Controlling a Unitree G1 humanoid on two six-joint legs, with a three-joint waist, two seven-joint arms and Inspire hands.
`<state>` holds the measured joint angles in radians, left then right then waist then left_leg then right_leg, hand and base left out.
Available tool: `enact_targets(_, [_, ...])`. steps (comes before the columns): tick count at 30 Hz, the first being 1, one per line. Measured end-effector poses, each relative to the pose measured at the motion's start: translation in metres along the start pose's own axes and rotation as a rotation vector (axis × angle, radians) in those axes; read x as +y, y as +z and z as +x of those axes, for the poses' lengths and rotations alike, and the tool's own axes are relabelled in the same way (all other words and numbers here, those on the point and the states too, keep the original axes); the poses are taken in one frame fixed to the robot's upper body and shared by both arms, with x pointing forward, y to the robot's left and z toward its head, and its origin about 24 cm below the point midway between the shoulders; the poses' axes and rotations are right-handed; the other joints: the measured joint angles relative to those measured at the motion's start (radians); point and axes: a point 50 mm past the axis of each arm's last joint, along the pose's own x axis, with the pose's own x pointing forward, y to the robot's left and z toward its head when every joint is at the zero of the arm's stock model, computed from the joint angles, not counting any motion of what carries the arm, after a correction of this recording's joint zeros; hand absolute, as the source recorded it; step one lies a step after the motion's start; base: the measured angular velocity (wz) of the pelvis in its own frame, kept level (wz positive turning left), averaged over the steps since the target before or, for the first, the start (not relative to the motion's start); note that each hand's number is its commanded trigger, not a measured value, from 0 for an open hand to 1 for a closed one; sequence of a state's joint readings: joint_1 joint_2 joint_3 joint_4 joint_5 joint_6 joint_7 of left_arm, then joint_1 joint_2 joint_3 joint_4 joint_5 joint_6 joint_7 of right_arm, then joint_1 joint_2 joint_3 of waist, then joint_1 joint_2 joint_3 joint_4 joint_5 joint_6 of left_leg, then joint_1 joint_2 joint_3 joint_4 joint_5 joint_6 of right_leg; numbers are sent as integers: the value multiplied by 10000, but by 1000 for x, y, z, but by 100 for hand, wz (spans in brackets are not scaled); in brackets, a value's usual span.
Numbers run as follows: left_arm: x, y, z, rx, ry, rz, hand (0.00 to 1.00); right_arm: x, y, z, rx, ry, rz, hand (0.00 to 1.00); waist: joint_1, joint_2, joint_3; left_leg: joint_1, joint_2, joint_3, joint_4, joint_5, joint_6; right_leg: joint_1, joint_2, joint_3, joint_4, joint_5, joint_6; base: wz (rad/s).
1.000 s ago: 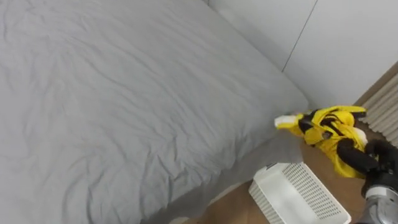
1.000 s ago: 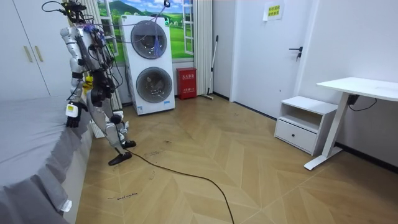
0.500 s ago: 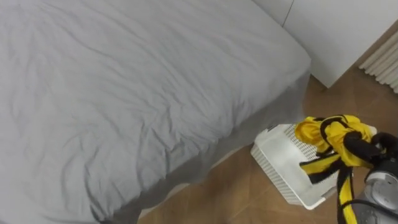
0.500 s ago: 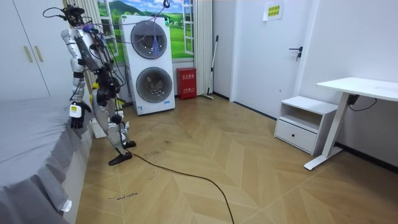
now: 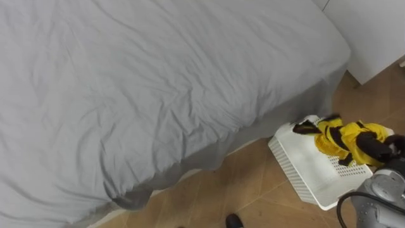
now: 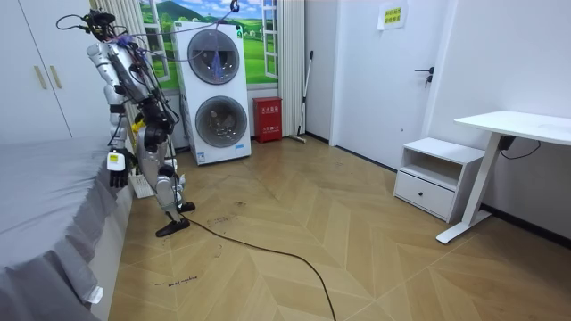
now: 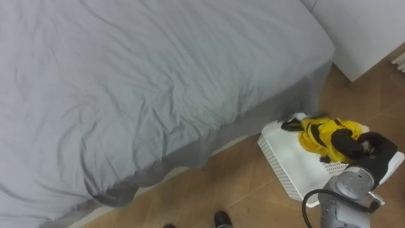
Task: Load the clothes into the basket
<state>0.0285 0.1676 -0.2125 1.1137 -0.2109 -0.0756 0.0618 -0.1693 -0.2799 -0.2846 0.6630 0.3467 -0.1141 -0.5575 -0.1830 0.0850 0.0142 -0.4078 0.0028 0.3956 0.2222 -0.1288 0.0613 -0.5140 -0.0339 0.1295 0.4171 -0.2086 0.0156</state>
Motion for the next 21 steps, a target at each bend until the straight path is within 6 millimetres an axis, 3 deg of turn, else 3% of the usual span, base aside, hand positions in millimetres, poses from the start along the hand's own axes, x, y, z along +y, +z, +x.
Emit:
enact_targets(15, [-9,6,0,-256,-384,41,0,4,1,-3,-208,-345,4,0,-13,144,6,-49,-10,102,-5,2,-3,-141,-6,42,123,-74,-25,-1])
enact_targets(21, [-10,6,0,-235,-421,-177,0,4,1,-3,-244,-337,11,0,-36,365,5,-33,-8,98,-7,2,-3,-145,-9,26,143,-77,-26,0])
